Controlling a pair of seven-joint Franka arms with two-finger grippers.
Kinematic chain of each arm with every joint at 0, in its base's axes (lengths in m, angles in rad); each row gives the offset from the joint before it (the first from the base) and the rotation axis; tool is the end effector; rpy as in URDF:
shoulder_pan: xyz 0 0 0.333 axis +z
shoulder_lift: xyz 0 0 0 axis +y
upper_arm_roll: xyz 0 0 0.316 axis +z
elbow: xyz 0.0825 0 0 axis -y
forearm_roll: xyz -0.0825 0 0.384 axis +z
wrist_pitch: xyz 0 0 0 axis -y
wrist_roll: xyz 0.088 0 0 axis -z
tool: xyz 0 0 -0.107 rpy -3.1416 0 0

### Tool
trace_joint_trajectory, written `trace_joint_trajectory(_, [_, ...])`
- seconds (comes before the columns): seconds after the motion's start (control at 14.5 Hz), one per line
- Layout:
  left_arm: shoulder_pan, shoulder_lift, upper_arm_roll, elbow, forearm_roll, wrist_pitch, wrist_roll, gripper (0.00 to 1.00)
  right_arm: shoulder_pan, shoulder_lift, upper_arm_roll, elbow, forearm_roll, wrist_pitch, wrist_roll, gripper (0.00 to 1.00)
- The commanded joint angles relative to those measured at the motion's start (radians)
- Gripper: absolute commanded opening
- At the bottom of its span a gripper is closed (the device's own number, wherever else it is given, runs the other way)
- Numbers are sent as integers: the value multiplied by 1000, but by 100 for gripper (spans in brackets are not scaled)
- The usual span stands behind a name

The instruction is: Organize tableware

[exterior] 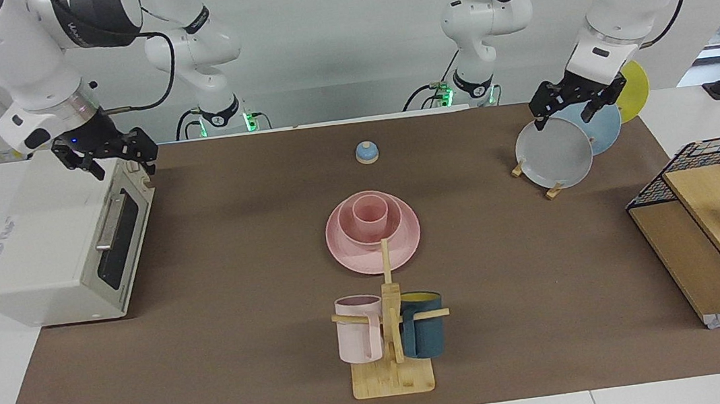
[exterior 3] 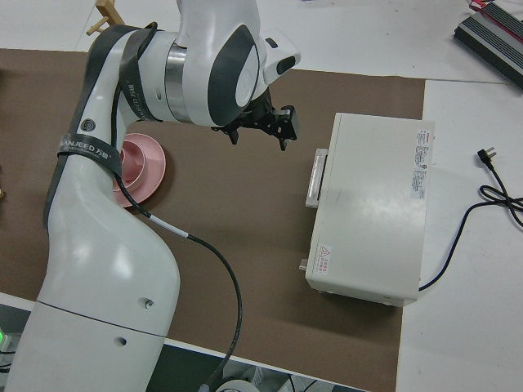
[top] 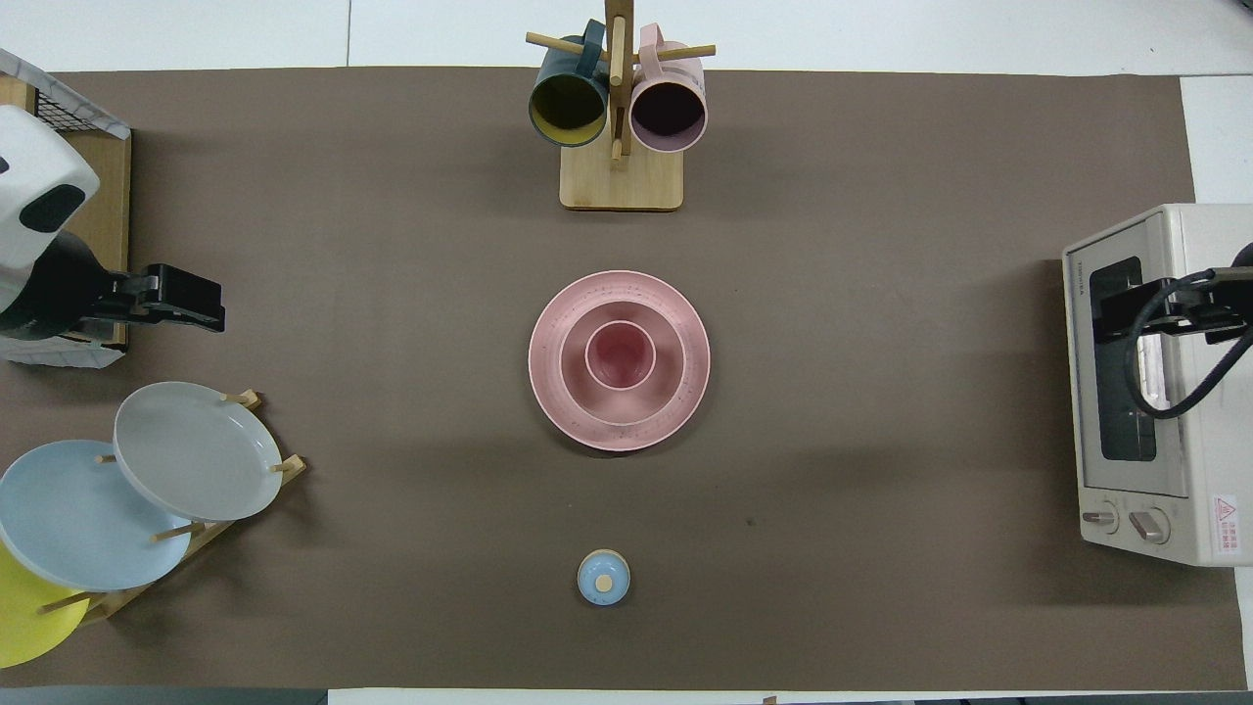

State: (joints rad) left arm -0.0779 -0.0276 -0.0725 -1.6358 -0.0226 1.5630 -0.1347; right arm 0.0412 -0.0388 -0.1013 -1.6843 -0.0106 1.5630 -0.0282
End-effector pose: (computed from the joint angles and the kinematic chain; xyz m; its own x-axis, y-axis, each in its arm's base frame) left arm 0.5371 -0.0844 0.6084 0.9987 -0.0156 -0.0476 -0.0149 -0.9998 0.0143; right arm 0.5371 -0.0344 0.5916 0.9961 -0.0314 -0.0828 -0.0311 -0.9995 0.0043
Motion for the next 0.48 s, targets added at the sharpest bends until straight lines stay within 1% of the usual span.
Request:
trace_joint_trajectory(0.0, [-7, 29, 13, 53, 4, -37, 13, 100, -9, -13, 3, -8, 23, -11, -6, 100])
trace_joint_trajectory(0.41, [-5, 25, 11, 50, 4, -34, 15, 100, -11, -13, 3, -8, 23, -12, -6, 100])
